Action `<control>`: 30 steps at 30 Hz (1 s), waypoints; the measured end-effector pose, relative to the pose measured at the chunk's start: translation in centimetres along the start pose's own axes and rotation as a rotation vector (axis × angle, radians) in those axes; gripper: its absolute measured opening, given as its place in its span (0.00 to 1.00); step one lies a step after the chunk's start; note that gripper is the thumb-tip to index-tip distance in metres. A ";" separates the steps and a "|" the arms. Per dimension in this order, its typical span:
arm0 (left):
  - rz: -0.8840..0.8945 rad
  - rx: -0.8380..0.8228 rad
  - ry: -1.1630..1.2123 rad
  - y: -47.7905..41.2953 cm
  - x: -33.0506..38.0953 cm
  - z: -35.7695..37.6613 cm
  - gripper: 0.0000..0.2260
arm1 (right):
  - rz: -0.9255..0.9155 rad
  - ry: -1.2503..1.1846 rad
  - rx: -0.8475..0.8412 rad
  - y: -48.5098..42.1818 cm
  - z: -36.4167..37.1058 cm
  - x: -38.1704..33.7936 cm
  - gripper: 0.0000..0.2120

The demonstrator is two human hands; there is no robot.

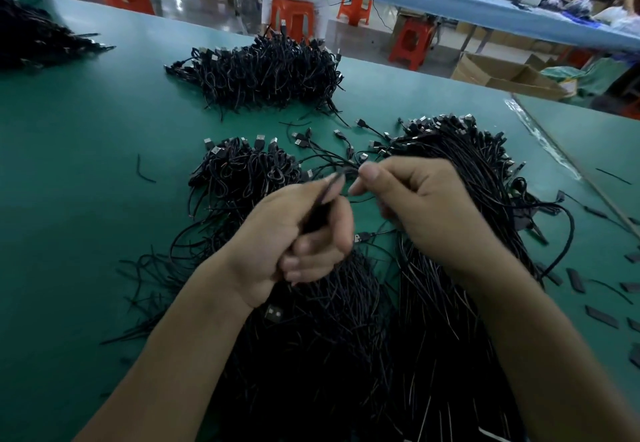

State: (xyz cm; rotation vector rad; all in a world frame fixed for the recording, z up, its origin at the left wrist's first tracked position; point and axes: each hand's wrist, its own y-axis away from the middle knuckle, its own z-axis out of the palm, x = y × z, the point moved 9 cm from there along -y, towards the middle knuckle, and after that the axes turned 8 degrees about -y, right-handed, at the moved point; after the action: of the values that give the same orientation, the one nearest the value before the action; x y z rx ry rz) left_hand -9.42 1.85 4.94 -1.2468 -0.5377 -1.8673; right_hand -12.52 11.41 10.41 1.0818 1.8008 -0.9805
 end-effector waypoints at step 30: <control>-0.149 0.214 -0.671 -0.2 -1.2 -1.1 0.26 | -0.112 0.283 -0.152 2.3 -0.2 -0.9 0.06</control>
State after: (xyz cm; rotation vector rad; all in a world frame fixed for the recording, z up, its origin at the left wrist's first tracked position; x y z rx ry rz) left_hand -9.94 1.63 3.46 -1.7124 -1.1785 -1.4221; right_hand -10.21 12.08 10.82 1.0752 2.1484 -0.7685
